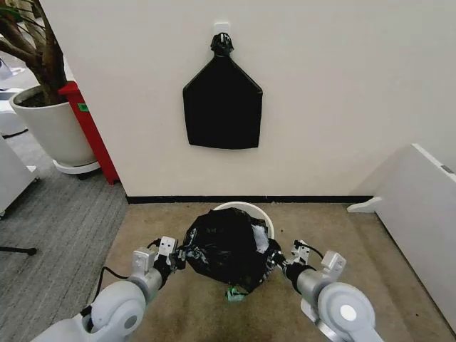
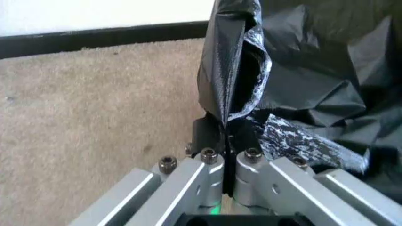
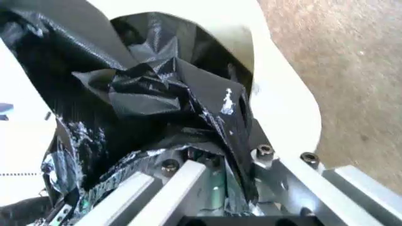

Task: Place the garbage bag over the trash bin.

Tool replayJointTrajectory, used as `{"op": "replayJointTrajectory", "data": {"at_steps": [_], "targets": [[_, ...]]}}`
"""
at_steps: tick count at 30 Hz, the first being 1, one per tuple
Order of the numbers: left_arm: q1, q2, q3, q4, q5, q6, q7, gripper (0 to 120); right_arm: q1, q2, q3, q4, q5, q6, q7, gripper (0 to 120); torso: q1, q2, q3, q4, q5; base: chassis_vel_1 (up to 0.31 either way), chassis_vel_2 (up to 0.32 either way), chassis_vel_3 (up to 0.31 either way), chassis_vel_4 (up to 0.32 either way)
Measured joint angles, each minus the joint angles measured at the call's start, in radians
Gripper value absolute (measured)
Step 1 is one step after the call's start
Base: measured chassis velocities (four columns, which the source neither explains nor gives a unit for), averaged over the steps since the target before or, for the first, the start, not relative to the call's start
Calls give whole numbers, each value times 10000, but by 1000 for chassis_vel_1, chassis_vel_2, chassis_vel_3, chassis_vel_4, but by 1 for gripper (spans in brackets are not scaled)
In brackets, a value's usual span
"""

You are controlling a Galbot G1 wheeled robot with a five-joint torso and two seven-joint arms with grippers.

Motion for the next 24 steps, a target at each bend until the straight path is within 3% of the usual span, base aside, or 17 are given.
{"op": "replayJointTrajectory", "data": {"at_steps": [14,24], "targets": [[-706,-572,560,903,380,-233,308,0,-216,154,848,-975,-983,145,-977,0,0,0,0,-3,-2,0,0,0,0],[-11,-504,488,582,1094,-456,455,0,-1148,475,809,318,-1392,162,-915,0,0,0,0,0,0,0,0,0,0]]}}
